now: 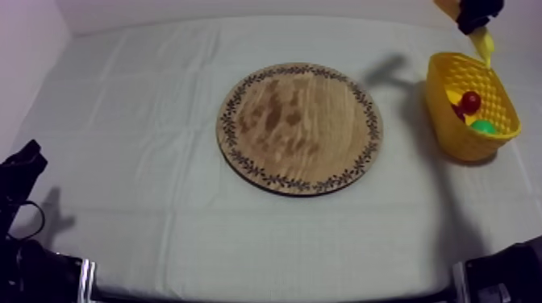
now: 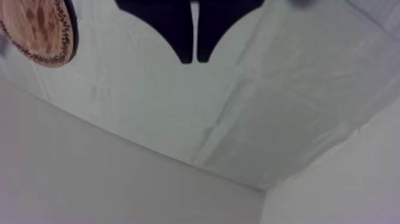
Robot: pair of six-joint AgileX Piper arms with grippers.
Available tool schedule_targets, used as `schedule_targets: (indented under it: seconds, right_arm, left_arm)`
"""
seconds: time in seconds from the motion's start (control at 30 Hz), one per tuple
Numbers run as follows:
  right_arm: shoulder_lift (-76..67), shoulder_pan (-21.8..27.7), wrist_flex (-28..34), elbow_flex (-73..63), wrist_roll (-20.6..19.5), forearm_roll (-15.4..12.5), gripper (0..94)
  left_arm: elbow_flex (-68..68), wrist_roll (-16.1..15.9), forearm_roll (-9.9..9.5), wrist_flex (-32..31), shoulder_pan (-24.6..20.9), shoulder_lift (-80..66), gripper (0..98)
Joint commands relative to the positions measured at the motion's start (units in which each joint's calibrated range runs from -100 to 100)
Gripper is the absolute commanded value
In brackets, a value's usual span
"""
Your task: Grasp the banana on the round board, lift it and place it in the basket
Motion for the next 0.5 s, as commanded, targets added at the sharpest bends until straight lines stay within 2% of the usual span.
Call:
schedule_targets:
  seconds: [0.0, 0.3, 0.47]
  right_arm:
    - [-0.03, 2.10, -0.31, 0.50, -0.54, -0.18, 18.0]
    - [0.38, 4.02, -0.47, 2.21, -1.48, -0.35, 17.6]
    - [2.27, 3.56, -3.20, 6.31, -2.80, -0.34, 17.6]
  left_arm:
    - [0.03, -0.02, -0.02, 0.00, 0.01, 0.00, 0.1]
    - [0.03, -0.03, -0.02, 0.00, 0.01, 0.00, 0.1]
    - [0.03, -0.03, -0.02, 0.00, 0.01, 0.00, 0.1]
